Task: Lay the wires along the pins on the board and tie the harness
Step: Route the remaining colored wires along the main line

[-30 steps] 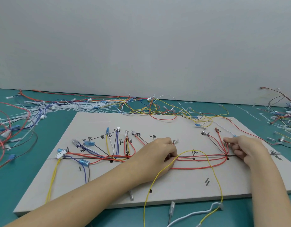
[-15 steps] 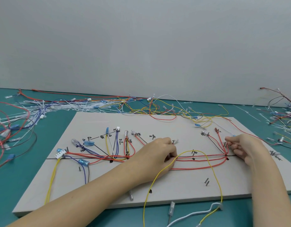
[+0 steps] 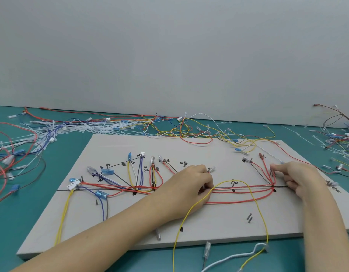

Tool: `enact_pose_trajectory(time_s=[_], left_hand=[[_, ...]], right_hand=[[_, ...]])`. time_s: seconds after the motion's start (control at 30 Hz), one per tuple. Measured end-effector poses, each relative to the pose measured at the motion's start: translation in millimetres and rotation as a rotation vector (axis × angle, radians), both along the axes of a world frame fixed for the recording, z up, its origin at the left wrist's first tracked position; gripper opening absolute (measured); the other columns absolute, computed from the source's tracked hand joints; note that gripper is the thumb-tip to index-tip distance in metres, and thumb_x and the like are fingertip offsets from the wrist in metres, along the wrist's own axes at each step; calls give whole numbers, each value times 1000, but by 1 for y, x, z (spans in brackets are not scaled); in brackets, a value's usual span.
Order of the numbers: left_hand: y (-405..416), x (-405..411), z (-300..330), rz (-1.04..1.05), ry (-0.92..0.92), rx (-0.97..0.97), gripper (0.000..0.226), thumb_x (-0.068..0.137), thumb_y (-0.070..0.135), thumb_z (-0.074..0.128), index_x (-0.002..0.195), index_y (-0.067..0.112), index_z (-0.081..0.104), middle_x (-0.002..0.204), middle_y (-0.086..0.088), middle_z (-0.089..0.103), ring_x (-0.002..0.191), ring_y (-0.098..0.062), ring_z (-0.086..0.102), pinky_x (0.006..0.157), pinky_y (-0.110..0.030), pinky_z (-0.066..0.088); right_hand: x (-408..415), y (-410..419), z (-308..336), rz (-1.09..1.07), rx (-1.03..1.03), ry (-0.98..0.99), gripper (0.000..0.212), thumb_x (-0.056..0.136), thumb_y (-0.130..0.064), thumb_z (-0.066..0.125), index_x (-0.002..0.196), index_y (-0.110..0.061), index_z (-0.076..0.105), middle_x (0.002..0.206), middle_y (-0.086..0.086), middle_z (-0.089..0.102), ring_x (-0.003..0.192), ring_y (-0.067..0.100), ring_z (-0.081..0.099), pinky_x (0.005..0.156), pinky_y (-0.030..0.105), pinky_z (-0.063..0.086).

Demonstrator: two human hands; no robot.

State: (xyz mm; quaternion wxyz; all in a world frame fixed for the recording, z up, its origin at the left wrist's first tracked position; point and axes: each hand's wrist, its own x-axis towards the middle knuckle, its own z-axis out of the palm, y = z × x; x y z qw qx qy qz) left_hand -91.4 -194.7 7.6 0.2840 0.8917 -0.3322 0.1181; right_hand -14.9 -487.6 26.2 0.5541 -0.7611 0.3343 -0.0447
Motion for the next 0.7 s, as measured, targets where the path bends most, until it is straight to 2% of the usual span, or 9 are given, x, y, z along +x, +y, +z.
enact_pose_trajectory(time_s=[0.1, 0.4, 0.5, 0.57, 0.63, 0.7], left_hand=[[0, -1, 0, 1, 4, 3, 11, 95, 18, 55, 91, 13, 64, 91, 2, 50, 83, -13, 44, 79, -29, 42], [0, -1, 0, 12, 6, 4, 13, 96, 19, 54, 94, 13, 65, 94, -1, 53, 87, -15, 46, 82, -28, 41], [1, 1, -1, 70, -35, 84, 19, 96, 30, 52, 103, 23, 69, 97, 4, 55, 93, -14, 46, 85, -30, 35], [4, 4, -1, 89, -25, 124, 22, 96, 35, 51, 107, 30, 70, 96, 7, 54, 93, -12, 44, 84, -30, 31], [6, 6, 0, 62, 41, 90, 20, 95, 34, 55, 106, 31, 71, 91, 9, 52, 90, -11, 45, 84, -31, 33], [10, 7, 1, 32, 109, 24, 16, 91, 31, 60, 102, 30, 72, 88, 10, 52, 88, -10, 47, 87, -33, 39]], right_hand=[[2, 2, 0, -9, -6, 29, 31, 77, -7, 76, 65, -11, 48, 58, 3, 29, 51, 17, 20, 48, 30, 19], [7, 4, -2, -61, -47, 43, 32, 72, -3, 77, 65, -8, 46, 57, 6, 35, 50, 19, 26, 47, 31, 23], [7, 5, -5, -93, -61, 39, 26, 69, -3, 77, 63, -6, 52, 55, 8, 42, 46, 20, 29, 45, 30, 24], [8, 6, -6, -92, -64, 38, 13, 70, 0, 74, 65, -1, 61, 55, 10, 50, 44, 22, 35, 45, 29, 29], [11, 5, -7, -80, -46, 26, 1, 73, 4, 68, 73, 4, 67, 60, 13, 59, 47, 22, 42, 46, 28, 34], [13, 3, -9, -76, -24, 10, 6, 76, 7, 63, 73, 3, 66, 64, 15, 62, 48, 21, 46, 40, 23, 36]])
